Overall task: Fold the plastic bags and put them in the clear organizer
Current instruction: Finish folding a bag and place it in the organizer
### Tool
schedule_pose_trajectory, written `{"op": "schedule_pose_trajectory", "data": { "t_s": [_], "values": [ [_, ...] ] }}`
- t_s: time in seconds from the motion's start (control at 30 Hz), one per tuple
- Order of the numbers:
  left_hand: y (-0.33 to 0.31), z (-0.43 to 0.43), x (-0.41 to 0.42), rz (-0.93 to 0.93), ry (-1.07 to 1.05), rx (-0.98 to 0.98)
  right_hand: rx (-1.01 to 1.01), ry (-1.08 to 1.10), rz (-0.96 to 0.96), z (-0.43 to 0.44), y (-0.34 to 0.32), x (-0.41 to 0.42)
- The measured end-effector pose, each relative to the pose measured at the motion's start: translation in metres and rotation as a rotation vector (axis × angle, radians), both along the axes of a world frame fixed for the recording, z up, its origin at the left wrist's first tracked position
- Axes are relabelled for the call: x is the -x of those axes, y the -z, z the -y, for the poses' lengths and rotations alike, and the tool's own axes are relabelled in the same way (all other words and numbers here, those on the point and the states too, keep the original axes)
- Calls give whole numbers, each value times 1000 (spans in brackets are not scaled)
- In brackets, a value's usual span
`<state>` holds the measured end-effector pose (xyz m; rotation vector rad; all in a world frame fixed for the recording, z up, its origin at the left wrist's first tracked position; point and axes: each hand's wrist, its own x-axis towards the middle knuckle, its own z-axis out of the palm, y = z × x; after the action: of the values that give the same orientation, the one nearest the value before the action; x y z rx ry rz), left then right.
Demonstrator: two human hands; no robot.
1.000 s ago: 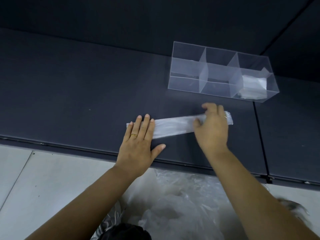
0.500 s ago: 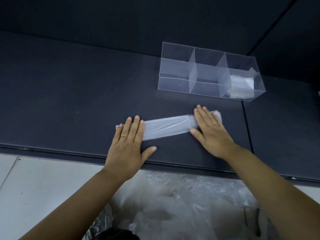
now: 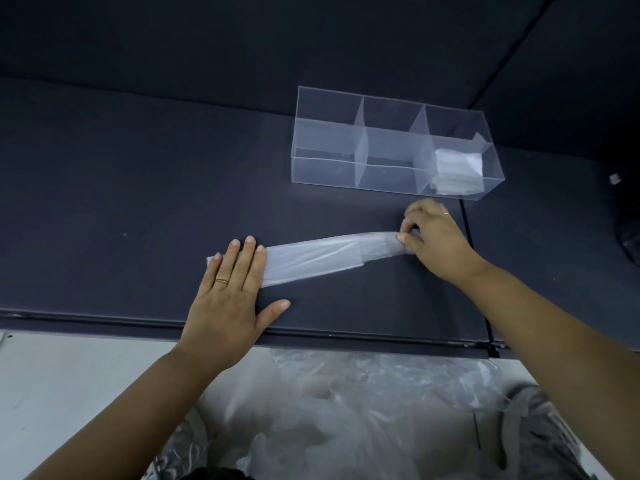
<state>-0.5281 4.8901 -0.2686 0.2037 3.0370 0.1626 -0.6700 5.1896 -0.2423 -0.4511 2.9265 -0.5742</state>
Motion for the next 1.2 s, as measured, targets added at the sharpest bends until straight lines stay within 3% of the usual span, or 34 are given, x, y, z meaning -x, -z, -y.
{"op": "schedule_pose_trajectory", "data": {
  "t_s": [0.1, 0.23, 0.37, 0.53, 0.63, 0.7, 0.8, 0.87, 0.93, 1.0, 1.2],
  "values": [
    [2, 7, 7, -7, 68, -3, 165, 90, 125, -10, -9, -15],
    [3, 24, 33, 3, 257, 24, 418, 282, 508, -31, -24, -47],
    [-9, 17, 58, 18, 388, 25, 503, 400, 868, -40, -37, -85],
    [-25, -80, 12, 78, 534, -437, 744, 370, 1007, -22, -70, -114],
    [-35, -123, -21, 57, 366, -813, 842, 229, 1015, -4, -91, -119],
    [-48, -128, -25, 54, 151, -1106, 861, 167, 887, 3, -95, -115],
    [-68, -119, -15, 225, -65, -1473, 991, 172, 605, 4, -84, -101],
    [-72, -107, -4, 322, -183, -1629, 1123, 93, 687, 8, -69, -93],
    [-70, -92, 6, 402, -280, -1741, 1084, -25, 805, 19, -54, -91],
    [-65, -80, 13, 483, -346, -1837, 920, -81, 834, 34, -39, -93],
    [-42, -58, 30, 575, -548, -1895, 684, 149, 715, 60, -15, -98]
  ]
}}
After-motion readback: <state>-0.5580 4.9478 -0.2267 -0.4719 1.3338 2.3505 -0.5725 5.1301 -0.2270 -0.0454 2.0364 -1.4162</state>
